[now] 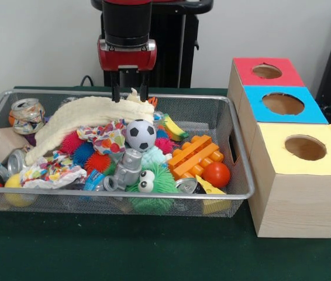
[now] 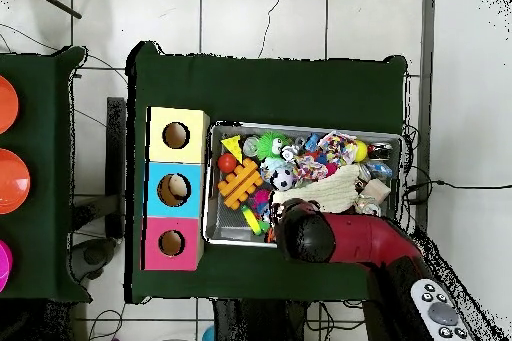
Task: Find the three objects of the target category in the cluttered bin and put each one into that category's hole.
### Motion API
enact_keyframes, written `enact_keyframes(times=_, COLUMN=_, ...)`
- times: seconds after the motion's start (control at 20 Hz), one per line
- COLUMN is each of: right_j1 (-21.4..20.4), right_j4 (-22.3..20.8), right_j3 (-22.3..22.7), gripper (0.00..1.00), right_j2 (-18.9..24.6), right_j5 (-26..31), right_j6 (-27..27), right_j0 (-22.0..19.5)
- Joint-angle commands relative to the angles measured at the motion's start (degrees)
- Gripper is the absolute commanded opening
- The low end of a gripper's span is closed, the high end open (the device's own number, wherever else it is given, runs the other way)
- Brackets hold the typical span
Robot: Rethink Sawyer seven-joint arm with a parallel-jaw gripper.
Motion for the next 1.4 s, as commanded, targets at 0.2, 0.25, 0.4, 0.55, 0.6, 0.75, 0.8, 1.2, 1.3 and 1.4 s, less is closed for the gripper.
enact_keyframes(times=0.2, right_j1=5.43, right_j4=-2.24, right_j3=-1.25, gripper=1.00, right_j2=-1.80, right_j5=-6.48, right_j6=7.18, right_j0=1.10)
enact_keyframes(times=0.25, right_j1=5.61, right_j4=-2.18, right_j3=-1.31, gripper=1.00, right_j2=-1.96, right_j5=-6.63, right_j6=7.13, right_j0=1.17)
enact_keyframes(times=0.4, right_j1=6.34, right_j4=-2.12, right_j3=-1.49, gripper=1.00, right_j2=-2.40, right_j5=-7.59, right_j6=7.08, right_j0=1.35)
enact_keyframes(times=0.55, right_j1=7.09, right_j4=-2.02, right_j3=-1.80, gripper=1.00, right_j2=-2.76, right_j5=-8.34, right_j6=6.92, right_j0=1.50)
enact_keyframes(times=0.6, right_j1=7.25, right_j4=-1.97, right_j3=-1.92, gripper=1.00, right_j2=-2.88, right_j5=-8.46, right_j6=6.86, right_j0=1.56)
enact_keyframes(times=0.75, right_j1=7.43, right_j4=-1.68, right_j3=-2.04, gripper=1.00, right_j2=-2.97, right_j5=-8.55, right_j6=6.46, right_j0=1.51)
enact_keyframes(times=0.8, right_j1=7.39, right_j4=-1.63, right_j3=-1.95, gripper=1.00, right_j2=-2.99, right_j5=-8.59, right_j6=6.34, right_j0=1.43)
enact_keyframes(times=1.2, right_j1=7.94, right_j4=-1.72, right_j3=-2.29, gripper=1.00, right_j2=-3.13, right_j5=-9.02, right_j6=6.01, right_j0=1.20)
enact_keyframes(times=1.3, right_j1=7.75, right_j4=-1.63, right_j3=-2.18, gripper=1.00, right_j2=-3.02, right_j5=-8.79, right_j6=5.91, right_j0=1.12)
enact_keyframes(times=1.4, right_j1=7.45, right_j4=-1.54, right_j3=-1.93, gripper=1.00, right_j2=-2.92, right_j5=-8.64, right_j6=5.88, right_j0=1.00)
